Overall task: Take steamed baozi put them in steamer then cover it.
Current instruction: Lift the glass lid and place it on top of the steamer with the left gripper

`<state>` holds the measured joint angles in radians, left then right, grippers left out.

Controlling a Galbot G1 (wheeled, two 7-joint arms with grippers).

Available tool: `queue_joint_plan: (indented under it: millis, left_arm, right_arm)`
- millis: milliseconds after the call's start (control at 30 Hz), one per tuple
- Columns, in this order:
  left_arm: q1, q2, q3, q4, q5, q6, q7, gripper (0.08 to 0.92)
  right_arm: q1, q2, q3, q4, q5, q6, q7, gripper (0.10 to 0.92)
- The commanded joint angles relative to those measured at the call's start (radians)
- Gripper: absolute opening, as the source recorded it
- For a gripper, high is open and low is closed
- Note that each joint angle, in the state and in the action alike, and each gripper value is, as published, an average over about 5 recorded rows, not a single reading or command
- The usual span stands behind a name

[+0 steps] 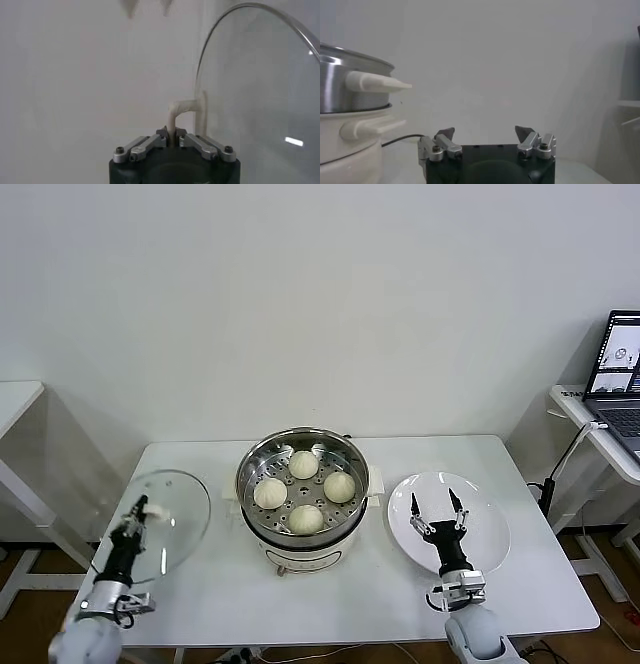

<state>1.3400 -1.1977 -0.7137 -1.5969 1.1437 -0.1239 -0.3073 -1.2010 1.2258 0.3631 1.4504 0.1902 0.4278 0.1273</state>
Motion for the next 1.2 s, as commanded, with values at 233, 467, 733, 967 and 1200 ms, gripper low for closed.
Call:
queue_joint_plan:
  millis: [233, 467, 733, 967, 1200]
  left_arm:
    - [0.001, 0.038, 0.200, -0.715, -0.081, 0.431, 0.249, 0.187]
    - [-0.121, -0.041, 0.522, -0.690, 0.031, 0.576, 0.384, 0.187]
    - [-0.240, -0.157, 0.690, -0.542, 0.207, 0.675, 0.546, 0.187]
    - [-0.288, -0.221, 0.717, -0.450, 0.294, 0.704, 0.606, 0.187]
    - [-0.303, -0.270, 0.724, -0.378, 0.375, 0.695, 0.619, 0.187]
  right_arm:
    - [0.004, 0.008, 0.008, 0.003, -0.004, -0.010, 0.006, 0.823]
    - [0.019, 0.020, 0.017, -0.024, -0.013, -0.023, 0.012, 0.823]
    - [0.040, 0.038, 0.024, -0.065, -0.016, -0.022, 0.013, 0.823]
    - [0.054, 0.048, 0.024, -0.076, -0.020, -0.023, 0.015, 0.823]
    - [0.062, 0.051, 0.025, -0.086, -0.024, -0.023, 0.015, 0.823]
